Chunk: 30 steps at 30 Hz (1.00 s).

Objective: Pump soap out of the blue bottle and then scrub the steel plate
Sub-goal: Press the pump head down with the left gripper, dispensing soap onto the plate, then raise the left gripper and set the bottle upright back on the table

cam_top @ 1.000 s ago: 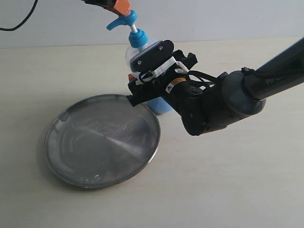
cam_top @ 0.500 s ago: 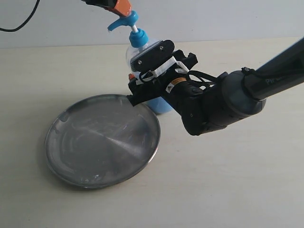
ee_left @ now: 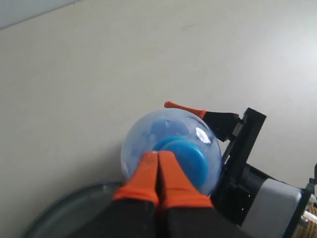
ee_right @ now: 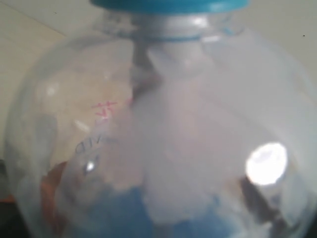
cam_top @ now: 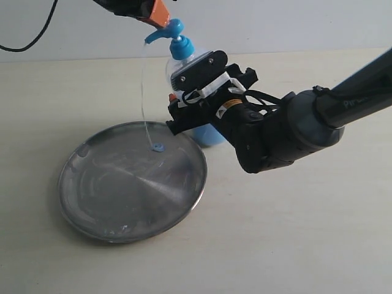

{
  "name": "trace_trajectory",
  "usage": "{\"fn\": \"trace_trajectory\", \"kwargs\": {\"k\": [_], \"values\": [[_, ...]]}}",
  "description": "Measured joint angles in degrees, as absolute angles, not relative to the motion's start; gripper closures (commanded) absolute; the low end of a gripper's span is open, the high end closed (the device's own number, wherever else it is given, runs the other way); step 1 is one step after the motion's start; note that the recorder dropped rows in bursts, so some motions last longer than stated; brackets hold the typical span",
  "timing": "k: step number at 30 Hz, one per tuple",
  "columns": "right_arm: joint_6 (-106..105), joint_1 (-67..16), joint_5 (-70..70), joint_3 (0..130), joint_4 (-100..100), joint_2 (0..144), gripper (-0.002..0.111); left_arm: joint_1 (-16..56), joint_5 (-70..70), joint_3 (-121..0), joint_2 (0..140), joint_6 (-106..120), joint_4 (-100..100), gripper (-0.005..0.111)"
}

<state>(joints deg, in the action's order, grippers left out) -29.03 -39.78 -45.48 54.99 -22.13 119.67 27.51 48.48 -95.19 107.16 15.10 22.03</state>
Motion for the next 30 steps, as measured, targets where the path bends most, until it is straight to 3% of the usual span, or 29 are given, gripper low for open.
{"fn": "trace_trajectory", "kwargs": {"k": [16, 30], "values": [[-32.1, -39.3, -45.8, 55.0, -22.2, 119.7, 0.108, 26.6, 39.1, -90.6, 107.4, 15.8, 20.9, 0.107], [-30.1, -40.1, -46.5, 54.7, -21.9, 119.7, 0.108, 27.8, 47.4, -99.0, 97.7, 15.5, 16.2, 0.107]]}}
